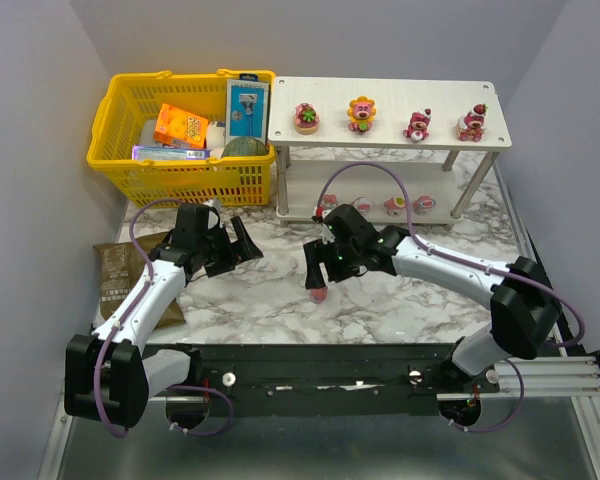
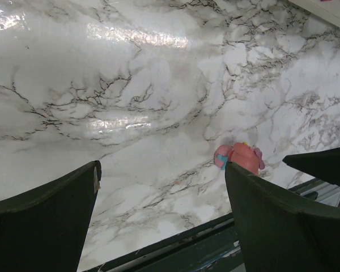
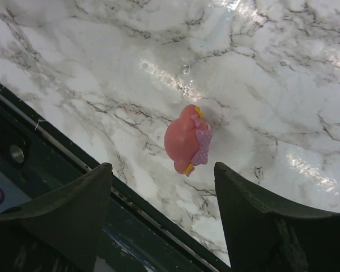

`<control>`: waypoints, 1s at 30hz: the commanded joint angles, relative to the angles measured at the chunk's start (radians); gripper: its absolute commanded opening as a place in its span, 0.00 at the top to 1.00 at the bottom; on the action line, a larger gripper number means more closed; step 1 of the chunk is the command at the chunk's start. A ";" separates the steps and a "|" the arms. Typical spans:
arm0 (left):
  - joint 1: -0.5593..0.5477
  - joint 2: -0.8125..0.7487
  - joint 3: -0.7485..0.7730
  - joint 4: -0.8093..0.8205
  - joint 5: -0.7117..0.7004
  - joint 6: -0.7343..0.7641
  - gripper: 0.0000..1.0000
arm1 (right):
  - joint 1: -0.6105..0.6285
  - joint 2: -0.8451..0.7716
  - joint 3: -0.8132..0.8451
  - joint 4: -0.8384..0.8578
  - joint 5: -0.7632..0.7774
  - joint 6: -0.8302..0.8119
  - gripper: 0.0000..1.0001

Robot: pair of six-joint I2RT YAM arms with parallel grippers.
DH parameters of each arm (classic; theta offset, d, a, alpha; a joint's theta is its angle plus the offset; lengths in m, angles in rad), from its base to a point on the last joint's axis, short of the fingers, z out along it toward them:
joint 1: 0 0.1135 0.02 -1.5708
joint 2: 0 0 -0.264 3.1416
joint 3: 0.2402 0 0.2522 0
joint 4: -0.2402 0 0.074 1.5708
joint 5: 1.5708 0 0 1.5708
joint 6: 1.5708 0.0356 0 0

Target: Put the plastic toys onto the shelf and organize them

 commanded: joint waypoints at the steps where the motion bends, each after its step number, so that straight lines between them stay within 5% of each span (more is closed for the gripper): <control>1: 0.008 -0.012 -0.013 -0.008 -0.023 0.010 0.01 | -0.031 0.051 0.001 0.009 -0.159 -0.026 0.23; 30: 0.009 0.008 -0.004 -0.011 -0.012 0.015 0.01 | -0.102 0.223 0.042 0.044 -0.226 -0.050 0.37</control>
